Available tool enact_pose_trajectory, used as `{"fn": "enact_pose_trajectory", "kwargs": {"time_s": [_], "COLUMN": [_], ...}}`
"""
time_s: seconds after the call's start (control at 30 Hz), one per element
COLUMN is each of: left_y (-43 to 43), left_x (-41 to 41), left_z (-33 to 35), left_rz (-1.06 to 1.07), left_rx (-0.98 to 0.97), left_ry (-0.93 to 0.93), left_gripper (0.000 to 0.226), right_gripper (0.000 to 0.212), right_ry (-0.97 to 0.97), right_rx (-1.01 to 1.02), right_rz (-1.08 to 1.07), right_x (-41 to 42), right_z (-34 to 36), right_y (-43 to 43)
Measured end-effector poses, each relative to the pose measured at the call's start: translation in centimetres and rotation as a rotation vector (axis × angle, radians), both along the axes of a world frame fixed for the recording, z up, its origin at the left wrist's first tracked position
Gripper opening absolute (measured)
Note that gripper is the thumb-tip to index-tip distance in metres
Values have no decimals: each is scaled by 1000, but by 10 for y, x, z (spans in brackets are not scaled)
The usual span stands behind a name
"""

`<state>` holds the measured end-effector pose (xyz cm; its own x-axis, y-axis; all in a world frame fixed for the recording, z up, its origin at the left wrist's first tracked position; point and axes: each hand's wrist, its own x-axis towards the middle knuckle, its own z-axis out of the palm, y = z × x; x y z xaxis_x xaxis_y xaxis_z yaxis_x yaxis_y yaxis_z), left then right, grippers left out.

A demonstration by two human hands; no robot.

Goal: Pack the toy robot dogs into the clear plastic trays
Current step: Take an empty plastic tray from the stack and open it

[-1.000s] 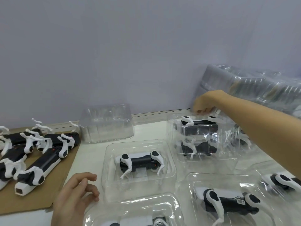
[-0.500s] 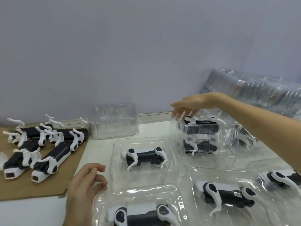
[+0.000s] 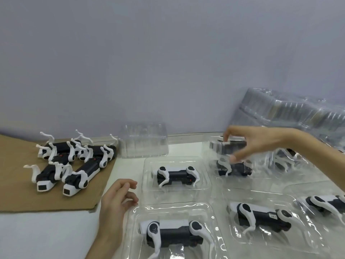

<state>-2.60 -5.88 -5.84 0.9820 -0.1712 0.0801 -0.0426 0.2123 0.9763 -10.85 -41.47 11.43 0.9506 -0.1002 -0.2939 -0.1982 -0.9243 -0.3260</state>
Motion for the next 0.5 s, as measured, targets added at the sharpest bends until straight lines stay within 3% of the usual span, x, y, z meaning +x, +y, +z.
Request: {"fn": "enact_pose_trajectory", "kwargs": {"time_s": [0.1, 0.2, 0.3, 0.5], "left_y": [1, 1, 0, 0], "left_x": [0, 0, 1, 4], "left_z": [-2, -4, -4, -5], "left_rz": [-9, -22, -27, -17], "left_rx": [-4, 7, 21, -6], "left_ry": [-5, -17, -30, -14], "left_gripper": [23, 24, 25, 24], "right_gripper": [48, 35, 34, 31], "right_ry": [-66, -234, -319, -565], "right_rx": [-191, -199, -155, -258], "right_rz": [43, 58, 43, 9], "right_x": [-17, -21, -17, 31], "right_z": [-8, -12, -7, 1], "right_y": [4, 7, 5, -5]}}
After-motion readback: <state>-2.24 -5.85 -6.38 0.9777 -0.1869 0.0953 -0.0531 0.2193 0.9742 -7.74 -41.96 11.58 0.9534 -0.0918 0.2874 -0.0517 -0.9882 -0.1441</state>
